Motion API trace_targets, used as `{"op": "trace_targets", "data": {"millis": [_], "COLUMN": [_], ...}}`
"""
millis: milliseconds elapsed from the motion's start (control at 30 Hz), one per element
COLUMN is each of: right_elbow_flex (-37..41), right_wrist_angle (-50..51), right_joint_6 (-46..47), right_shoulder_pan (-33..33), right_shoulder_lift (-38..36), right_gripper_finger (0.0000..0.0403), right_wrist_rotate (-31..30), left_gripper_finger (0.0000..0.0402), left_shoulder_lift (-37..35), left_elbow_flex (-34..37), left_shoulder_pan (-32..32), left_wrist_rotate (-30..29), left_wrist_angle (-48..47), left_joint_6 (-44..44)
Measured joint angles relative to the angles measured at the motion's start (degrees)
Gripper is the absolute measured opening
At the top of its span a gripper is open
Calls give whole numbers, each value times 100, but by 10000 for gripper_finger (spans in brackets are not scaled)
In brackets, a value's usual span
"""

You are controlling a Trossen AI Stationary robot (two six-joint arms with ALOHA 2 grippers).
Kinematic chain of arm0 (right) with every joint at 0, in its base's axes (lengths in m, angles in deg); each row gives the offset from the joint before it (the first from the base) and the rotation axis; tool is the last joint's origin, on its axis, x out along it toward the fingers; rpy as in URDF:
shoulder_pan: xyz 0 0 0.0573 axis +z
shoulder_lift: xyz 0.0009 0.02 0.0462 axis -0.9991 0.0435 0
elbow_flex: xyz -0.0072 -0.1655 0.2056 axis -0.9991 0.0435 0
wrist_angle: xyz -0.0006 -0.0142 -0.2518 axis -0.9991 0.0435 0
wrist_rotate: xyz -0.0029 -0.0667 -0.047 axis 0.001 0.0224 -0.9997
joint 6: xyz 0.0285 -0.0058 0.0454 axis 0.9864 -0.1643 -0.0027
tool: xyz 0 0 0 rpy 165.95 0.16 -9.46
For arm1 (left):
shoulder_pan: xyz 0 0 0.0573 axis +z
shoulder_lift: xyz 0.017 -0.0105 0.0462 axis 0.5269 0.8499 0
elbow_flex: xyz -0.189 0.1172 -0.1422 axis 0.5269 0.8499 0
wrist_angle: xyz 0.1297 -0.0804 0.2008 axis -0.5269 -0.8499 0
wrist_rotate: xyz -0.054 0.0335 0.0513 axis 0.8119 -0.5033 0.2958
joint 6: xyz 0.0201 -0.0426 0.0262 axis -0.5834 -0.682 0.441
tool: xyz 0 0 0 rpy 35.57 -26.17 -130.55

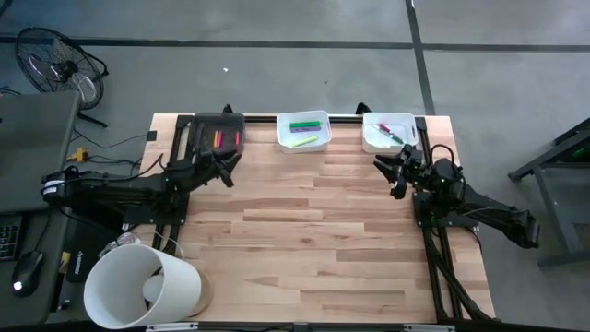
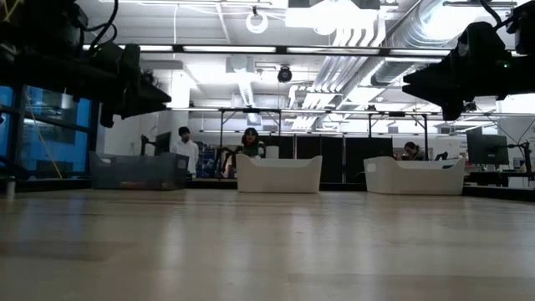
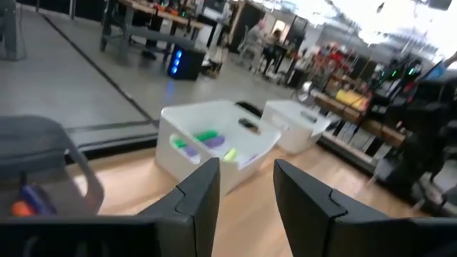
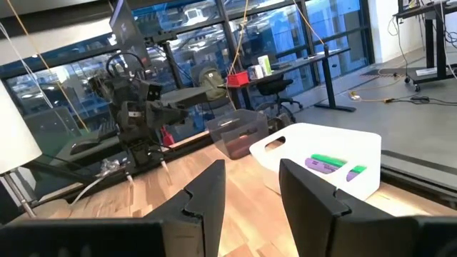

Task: Pick & Place Markers
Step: Return to Home Position

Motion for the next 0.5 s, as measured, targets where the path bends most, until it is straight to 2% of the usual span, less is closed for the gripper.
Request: {"op": "trace_targets", "data": {"millis": [500], "right_elbow_flex": [0], "right_wrist_angle": [-2], "right_joint_6": [2], "right_shoulder_pan": [0], "right_shoulder_lift": [0], "right_gripper_finger": [122], "right_wrist_rotate": [0], "left_gripper_finger": [131], "left_shoulder_lift": [2], "left_elbow_flex": [0], "left_shoulder_pan": [0], "left_wrist_rotate": [0], "left_wrist_angle": [-1079], "left_joint_6": [-4]}}
